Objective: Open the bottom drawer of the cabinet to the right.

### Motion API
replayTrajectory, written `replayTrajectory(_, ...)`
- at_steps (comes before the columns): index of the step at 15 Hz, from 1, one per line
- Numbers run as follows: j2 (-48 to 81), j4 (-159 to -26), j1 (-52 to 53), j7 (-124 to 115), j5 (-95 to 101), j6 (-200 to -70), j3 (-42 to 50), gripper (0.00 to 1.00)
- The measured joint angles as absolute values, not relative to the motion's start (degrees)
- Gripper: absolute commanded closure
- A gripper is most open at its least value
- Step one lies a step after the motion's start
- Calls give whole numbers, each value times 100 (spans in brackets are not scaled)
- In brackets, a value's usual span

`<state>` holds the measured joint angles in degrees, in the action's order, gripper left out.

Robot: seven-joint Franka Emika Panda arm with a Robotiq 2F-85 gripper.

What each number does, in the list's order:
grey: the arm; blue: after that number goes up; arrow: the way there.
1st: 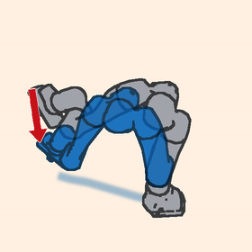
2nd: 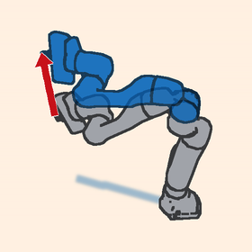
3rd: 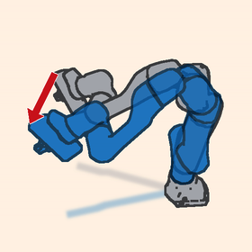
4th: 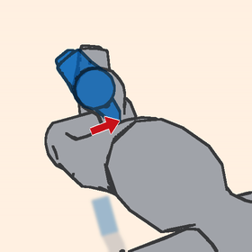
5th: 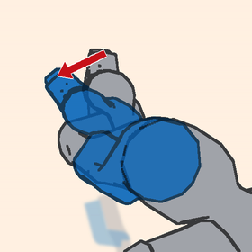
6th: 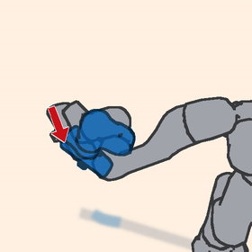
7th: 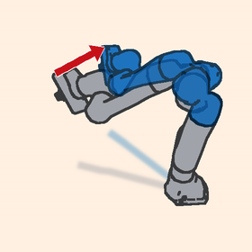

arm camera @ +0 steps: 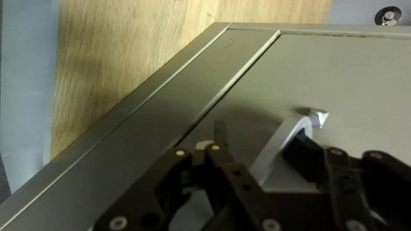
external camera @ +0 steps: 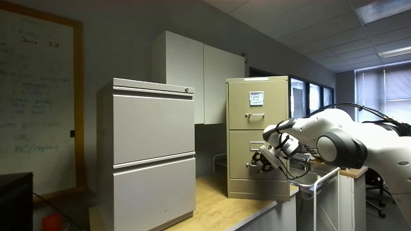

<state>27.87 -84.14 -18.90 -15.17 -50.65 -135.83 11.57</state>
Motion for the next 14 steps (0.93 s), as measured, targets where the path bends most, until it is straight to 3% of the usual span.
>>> replayTrajectory(2, 2775, -8385, -1864, -1533, -5065, -13638, 1155, 97)
replayTrajectory(14, 2572, -8818, -1601, -1499, -4785, -14563, 1121, 98)
